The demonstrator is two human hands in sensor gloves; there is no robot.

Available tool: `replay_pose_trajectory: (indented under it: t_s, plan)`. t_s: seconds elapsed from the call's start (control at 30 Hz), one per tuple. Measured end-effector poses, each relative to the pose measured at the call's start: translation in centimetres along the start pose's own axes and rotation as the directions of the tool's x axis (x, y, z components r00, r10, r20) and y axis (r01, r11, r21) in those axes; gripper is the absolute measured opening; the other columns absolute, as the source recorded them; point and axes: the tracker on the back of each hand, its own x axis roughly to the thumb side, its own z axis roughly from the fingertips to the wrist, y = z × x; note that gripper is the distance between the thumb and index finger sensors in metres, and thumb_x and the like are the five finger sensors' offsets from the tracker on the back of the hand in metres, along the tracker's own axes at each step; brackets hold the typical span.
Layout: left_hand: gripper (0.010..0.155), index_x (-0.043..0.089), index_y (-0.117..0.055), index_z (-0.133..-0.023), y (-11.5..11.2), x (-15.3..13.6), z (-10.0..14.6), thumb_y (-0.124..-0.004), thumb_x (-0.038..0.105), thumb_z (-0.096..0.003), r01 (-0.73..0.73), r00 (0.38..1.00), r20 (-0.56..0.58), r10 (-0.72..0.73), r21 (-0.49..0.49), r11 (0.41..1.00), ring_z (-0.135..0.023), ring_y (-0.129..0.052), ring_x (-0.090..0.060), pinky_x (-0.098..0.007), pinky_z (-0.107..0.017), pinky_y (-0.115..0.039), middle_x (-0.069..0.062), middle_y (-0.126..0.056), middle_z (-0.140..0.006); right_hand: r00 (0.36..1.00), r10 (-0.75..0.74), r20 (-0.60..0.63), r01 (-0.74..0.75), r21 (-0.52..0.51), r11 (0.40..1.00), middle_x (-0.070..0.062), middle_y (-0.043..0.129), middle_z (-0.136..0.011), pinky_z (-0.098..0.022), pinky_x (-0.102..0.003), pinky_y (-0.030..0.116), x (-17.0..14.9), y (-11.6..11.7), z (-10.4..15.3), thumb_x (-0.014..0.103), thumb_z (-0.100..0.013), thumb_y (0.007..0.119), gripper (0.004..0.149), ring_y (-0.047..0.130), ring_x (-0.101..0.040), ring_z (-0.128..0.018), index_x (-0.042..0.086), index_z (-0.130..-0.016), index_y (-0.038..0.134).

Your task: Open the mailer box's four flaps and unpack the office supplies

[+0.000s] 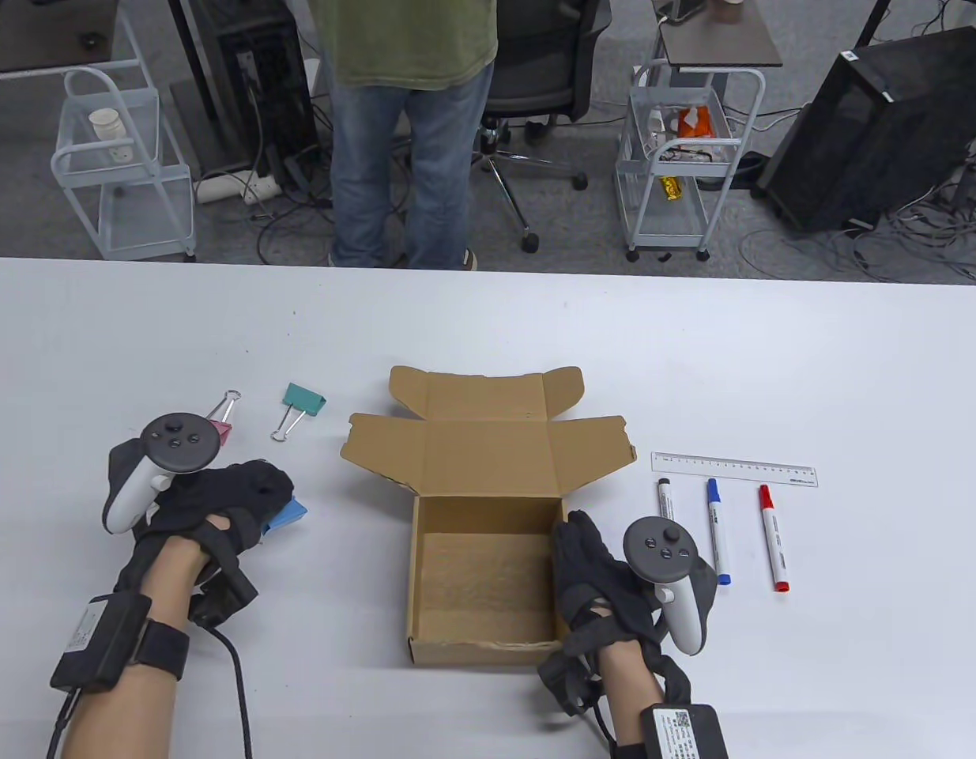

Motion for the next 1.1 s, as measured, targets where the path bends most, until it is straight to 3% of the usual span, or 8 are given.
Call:
replay_pose_trajectory:
  t_s: [0.3, 0.5, 0.83, 1.1]
  plan:
    - [0.040, 0.019, -0.078, -0.097, -0.7, -1.6, -1.7, -0.081, 0.020, -0.0575, -0.003, 0.998, -0.068, 0.004, 0.015, 1.000, -0.086, -0.096, -0.037, -0.047, -0.061, -0.088, -0.015, -0.074, -0.101, 1.000, 0.000, 0.001, 0.000, 0.005, 1.000, -0.039, 0.046, -0.118, -0.067, -0.073, 0.058, 0.0, 0.0, 0.0, 0.043, -0.065, 0.040, 0.069, 0.063, -0.067, -0.094, -0.003, -0.115, 0.031]
    - [0.040, 0.020, -0.077, -0.098, -1.3, -1.5, -1.9, -0.079, 0.020, -0.0582, 0.070, 0.993, -0.094, -0.065, 0.050, 0.996, -0.089, -0.093, -0.038, -0.048, -0.064, -0.085, -0.017, -0.072, -0.105, 1.000, -0.001, 0.001, 0.001, 0.005, 1.000, -0.039, 0.046, -0.117, -0.067, -0.073, 0.058, 0.0, 0.0, 0.0, 0.043, -0.065, 0.040, 0.069, 0.063, -0.067, -0.094, -0.003, -0.115, 0.031]
    - [0.048, 0.023, -0.067, -0.106, -2.2, -0.9, -1.5, -0.074, 0.024, -0.0594, 0.178, 0.970, -0.175, -0.166, 0.054, 0.983, -0.102, -0.070, -0.049, -0.057, -0.073, -0.069, -0.025, -0.055, -0.117, 1.000, -0.001, 0.000, 0.001, 0.004, 1.000, -0.039, 0.046, -0.117, -0.067, -0.073, 0.058, 0.0, 0.0, 0.0, 0.043, -0.065, 0.040, 0.069, 0.063, -0.067, -0.094, -0.003, -0.115, 0.031]
    - [0.062, 0.011, -0.051, -0.114, -2.7, -0.1, -0.6, -0.067, 0.037, -0.0601, 0.190, 0.975, -0.132, -0.179, 0.077, 0.979, -0.107, -0.048, -0.059, -0.064, -0.074, -0.055, -0.030, -0.038, -0.119, 1.000, 0.000, 0.000, 0.000, 0.003, 1.000, -0.039, 0.046, -0.118, -0.067, -0.073, 0.058, 0.0, 0.0, 0.0, 0.043, -0.065, 0.040, 0.069, 0.063, -0.067, -0.094, -0.003, -0.115, 0.032]
